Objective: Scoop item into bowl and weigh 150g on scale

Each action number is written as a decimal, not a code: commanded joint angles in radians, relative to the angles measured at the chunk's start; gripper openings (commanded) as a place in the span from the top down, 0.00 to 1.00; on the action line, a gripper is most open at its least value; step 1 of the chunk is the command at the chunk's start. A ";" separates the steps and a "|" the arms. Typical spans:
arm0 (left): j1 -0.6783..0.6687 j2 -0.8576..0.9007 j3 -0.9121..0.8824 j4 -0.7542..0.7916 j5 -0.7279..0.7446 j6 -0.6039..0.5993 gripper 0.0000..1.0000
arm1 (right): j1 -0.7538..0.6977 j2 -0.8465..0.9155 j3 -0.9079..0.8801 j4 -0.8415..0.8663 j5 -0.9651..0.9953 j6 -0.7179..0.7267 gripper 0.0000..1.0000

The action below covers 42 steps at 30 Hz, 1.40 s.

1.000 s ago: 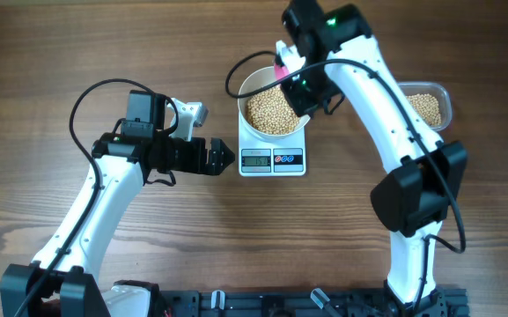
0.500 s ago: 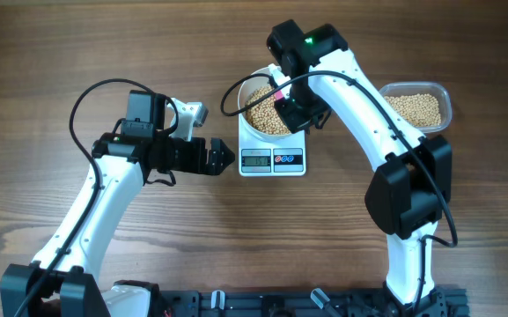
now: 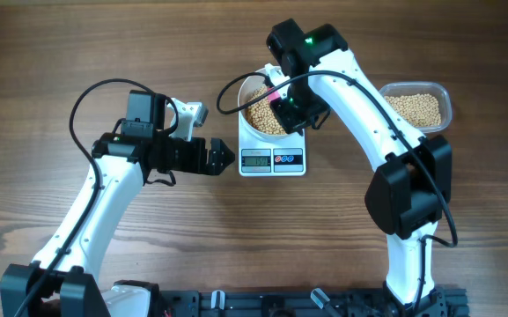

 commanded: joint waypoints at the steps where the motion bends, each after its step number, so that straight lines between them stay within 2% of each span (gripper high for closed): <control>1: -0.003 0.004 0.019 0.003 -0.006 0.020 0.00 | 0.000 0.013 0.000 0.003 -0.127 0.003 0.96; 21: -0.003 0.004 0.019 0.003 -0.006 0.020 0.00 | -0.132 0.013 0.000 -0.018 -0.453 -0.027 0.96; 34: -0.003 0.004 0.019 0.003 -0.006 0.020 0.00 | -0.196 -0.045 0.001 -0.044 -0.481 -0.102 0.96; 42: -0.003 0.004 0.019 0.003 -0.006 0.020 0.00 | -0.196 -0.053 0.001 -0.042 -0.416 -0.127 0.96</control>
